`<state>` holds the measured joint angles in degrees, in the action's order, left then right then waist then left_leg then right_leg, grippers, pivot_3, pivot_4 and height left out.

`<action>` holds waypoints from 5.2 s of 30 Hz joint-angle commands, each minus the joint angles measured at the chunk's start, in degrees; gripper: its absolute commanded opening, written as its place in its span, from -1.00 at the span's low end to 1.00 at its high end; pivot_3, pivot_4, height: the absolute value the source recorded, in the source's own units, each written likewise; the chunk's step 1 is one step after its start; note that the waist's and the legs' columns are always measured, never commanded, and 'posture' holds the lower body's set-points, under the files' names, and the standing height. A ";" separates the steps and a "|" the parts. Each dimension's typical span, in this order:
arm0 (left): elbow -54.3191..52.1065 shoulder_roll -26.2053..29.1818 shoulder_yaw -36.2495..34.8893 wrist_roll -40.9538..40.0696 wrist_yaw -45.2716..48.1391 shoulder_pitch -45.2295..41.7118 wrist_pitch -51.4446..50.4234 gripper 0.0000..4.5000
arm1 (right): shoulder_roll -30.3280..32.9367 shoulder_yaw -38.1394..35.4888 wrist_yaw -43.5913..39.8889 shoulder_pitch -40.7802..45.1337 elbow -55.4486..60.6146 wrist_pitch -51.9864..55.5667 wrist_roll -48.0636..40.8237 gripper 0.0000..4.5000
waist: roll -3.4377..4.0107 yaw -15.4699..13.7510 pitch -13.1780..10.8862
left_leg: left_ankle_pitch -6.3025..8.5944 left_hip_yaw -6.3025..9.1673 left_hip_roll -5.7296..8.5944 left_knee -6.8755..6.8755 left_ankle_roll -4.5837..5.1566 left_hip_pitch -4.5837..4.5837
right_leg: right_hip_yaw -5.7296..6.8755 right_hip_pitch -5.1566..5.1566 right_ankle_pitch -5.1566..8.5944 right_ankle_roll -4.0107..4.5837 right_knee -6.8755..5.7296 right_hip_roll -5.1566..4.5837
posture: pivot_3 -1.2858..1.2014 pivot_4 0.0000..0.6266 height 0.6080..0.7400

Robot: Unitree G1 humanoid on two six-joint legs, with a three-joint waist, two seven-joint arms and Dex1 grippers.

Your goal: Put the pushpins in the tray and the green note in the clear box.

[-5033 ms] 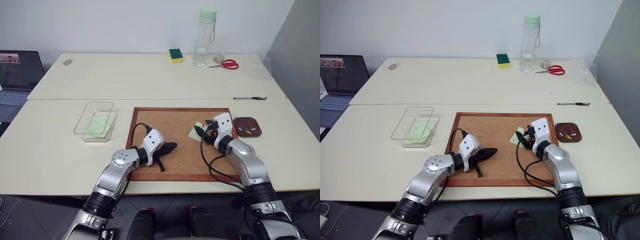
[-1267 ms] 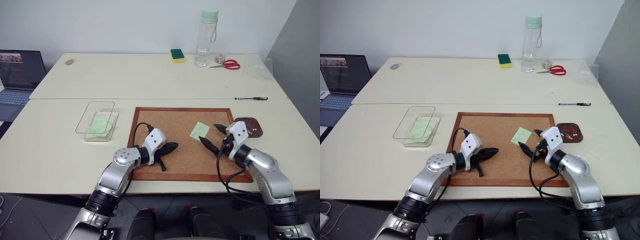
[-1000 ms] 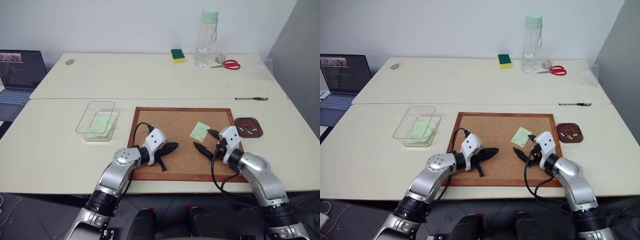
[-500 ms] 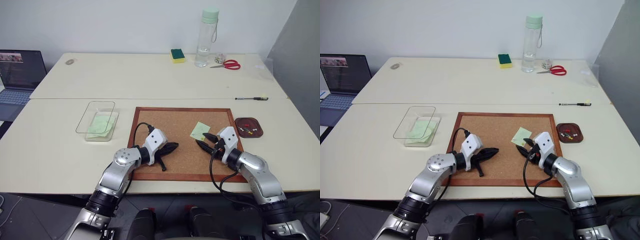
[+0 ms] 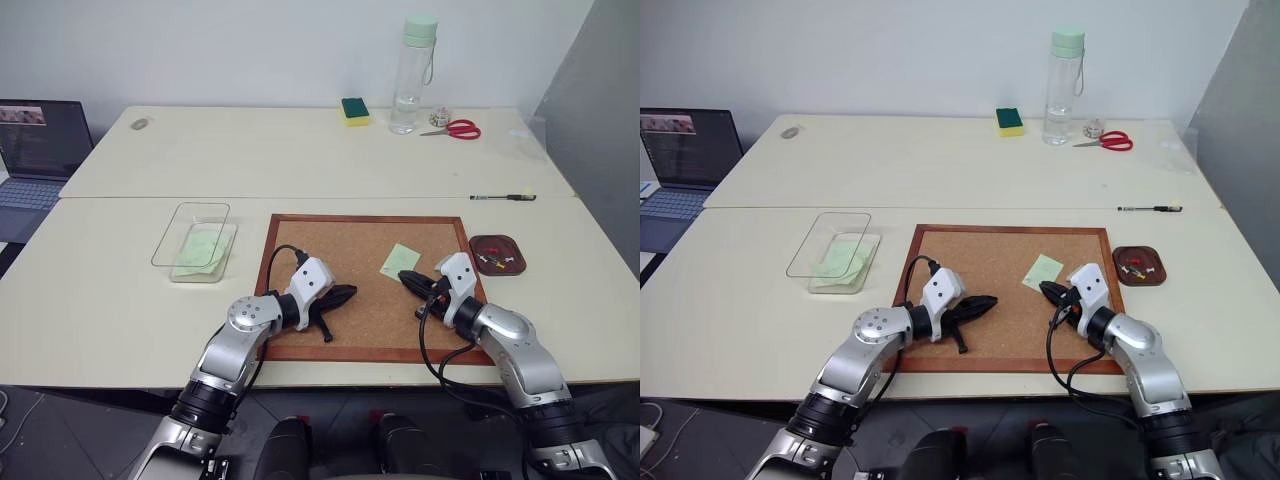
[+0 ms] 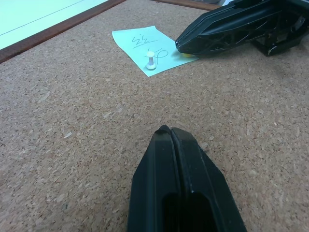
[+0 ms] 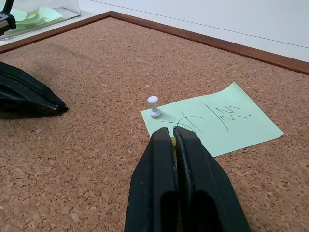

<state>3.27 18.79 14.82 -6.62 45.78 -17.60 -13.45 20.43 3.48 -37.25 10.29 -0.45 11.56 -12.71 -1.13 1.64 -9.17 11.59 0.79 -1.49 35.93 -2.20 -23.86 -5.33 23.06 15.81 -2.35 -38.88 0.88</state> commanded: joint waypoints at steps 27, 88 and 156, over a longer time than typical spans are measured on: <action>1.57 -0.27 1.69 0.75 0.29 0.88 -1.42 -1.00 | -1.36 -11.05 15.62 3.54 3.76 1.61 -0.11 -0.97 | 0.00 0.00 0.00 | 0.00 -0.01 0.00 0.01 0.00 -0.01 | -0.02 0.01 -0.01 -0.01 0.00 0.00 | 0.03 -0.52 1.00; 1.19 -0.31 1.90 1.22 0.34 1.00 -1.35 -1.00 | -2.11 3.73 2.87 4.01 2.51 -0.49 1.35 0.99 | 0.01 0.07 0.00 | 0.00 -0.02 -0.01 -0.01 0.00 -0.01 | -0.03 0.03 0.00 0.00 0.00 0.00 | 0.03 -0.52 1.00; 1.42 2.31 -0.99 1.65 3.53 -6.12 14.08 -0.28 | 2.47 0.35 -3.43 5.20 14.29 11.12 -7.29 -1.00 | -0.16 0.19 -0.18 | 0.00 0.01 -0.01 -0.02 0.00 -0.13 | 0.03 0.15 0.00 0.01 0.00 0.06 | 0.03 -0.52 1.00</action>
<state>4.67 20.51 15.20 -4.67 47.98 -21.82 -3.06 22.13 5.54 -39.27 14.62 10.32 21.16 -17.41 -1.30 1.83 -9.35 11.59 0.79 -1.49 35.90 -2.20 -23.99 -5.29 23.21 15.81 -2.34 -38.89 0.95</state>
